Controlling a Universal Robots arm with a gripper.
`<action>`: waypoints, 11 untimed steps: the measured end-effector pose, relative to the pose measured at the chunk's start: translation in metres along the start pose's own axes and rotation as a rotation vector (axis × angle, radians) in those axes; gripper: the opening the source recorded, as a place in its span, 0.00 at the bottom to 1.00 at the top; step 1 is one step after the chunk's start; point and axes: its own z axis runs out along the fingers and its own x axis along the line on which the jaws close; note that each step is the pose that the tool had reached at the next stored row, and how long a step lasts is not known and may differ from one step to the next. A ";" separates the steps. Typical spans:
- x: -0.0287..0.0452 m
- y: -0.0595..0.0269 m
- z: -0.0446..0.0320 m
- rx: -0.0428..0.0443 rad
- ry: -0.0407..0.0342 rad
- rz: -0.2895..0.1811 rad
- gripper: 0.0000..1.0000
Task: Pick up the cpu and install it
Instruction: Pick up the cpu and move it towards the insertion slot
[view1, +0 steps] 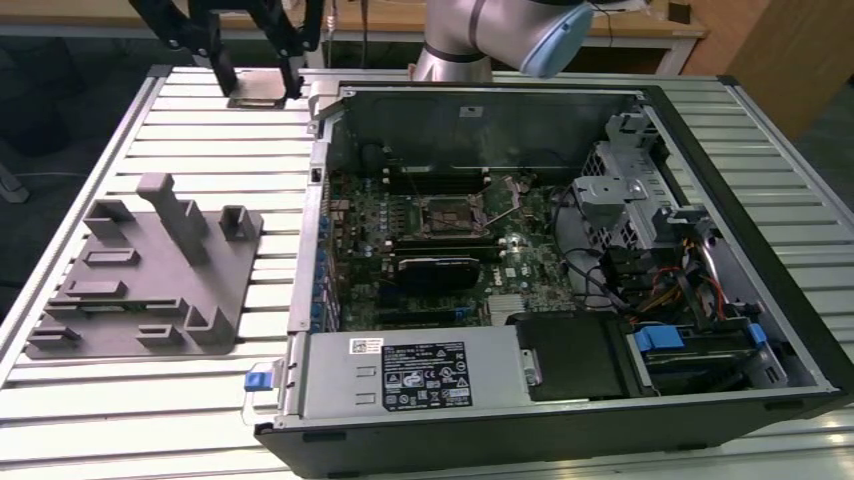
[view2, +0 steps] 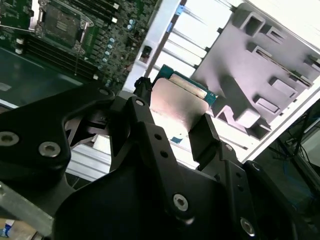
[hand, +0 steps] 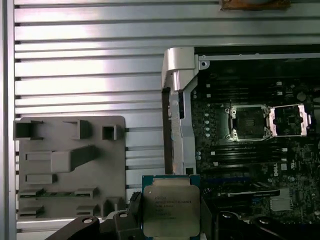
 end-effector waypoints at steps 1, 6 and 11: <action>-0.0040 0.0003 0.0002 0.0000 0.0000 0.000 0.55; -0.0225 0.0017 0.0008 0.0001 0.0001 0.000 0.55; -0.0408 0.0029 0.0016 0.0000 0.0000 0.000 0.55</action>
